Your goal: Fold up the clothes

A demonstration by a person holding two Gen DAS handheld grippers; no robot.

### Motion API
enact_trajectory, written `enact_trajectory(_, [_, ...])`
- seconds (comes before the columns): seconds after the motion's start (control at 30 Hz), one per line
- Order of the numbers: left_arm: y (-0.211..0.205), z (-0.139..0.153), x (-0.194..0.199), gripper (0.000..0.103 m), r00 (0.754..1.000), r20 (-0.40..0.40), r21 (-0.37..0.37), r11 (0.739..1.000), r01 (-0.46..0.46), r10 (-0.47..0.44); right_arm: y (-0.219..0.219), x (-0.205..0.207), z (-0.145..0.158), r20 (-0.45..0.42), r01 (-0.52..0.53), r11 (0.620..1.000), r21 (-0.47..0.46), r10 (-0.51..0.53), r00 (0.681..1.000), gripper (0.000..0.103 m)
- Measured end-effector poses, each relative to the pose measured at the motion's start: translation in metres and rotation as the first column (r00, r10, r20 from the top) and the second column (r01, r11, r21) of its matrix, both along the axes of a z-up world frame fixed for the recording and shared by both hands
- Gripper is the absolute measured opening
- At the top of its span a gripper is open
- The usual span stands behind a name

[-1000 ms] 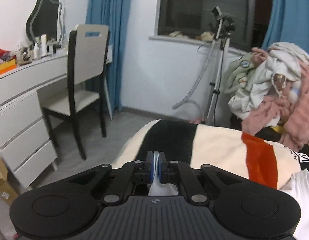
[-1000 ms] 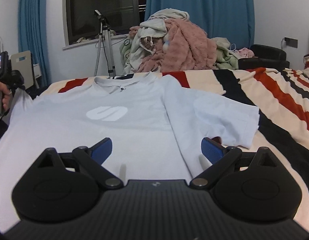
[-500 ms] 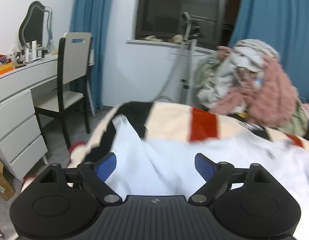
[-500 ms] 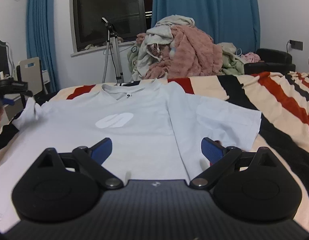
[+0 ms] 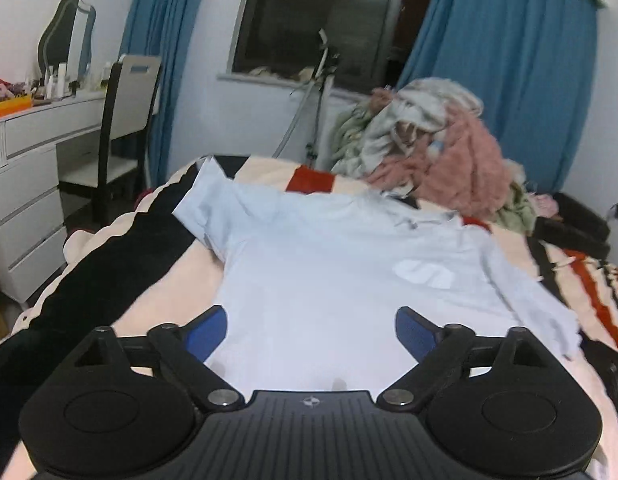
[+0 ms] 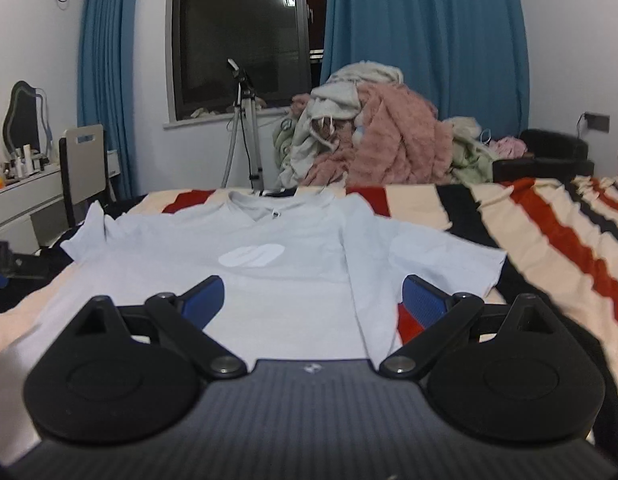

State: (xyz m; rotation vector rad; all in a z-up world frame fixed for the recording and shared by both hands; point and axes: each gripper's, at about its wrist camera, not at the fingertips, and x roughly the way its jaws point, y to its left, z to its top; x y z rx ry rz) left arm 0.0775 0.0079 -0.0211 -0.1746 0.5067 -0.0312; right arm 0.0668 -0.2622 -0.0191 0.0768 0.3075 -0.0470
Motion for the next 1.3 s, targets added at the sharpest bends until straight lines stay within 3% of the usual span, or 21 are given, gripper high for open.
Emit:
enact_trajectory(0.17, [-0.019, 0.0, -0.041, 0.103, 0.997, 0.053, 0.099, 0.993, 0.058, -0.063, -0.008, -0.023, 0.012, 0.02, 0.017, 0.999, 0.047, -0.018, 1.0, 0.097])
enact_trajectory(0.37, [-0.034, 0.004, -0.065, 0.103, 0.99, 0.064, 0.093, 0.988, 0.122, -0.128, -0.011, -0.03, 0.013, 0.018, 0.037, 0.999, 0.031, -0.038, 0.999, 0.097])
enact_trajectory(0.63, [-0.025, 0.001, -0.042, 0.103, 0.994, 0.03, 0.087, 0.991, 0.106, -0.109, -0.011, -0.024, 0.008, -0.004, 0.035, 0.999, 0.033, -0.034, 0.999, 0.097])
enact_trajectory(1.3, [-0.026, -0.002, -0.031, 0.103, 0.992, 0.008, 0.092, 0.988, 0.126, -0.127, -0.014, -0.017, 0.003, -0.036, 0.039, 0.996, 0.083, -0.036, 0.999, 0.097])
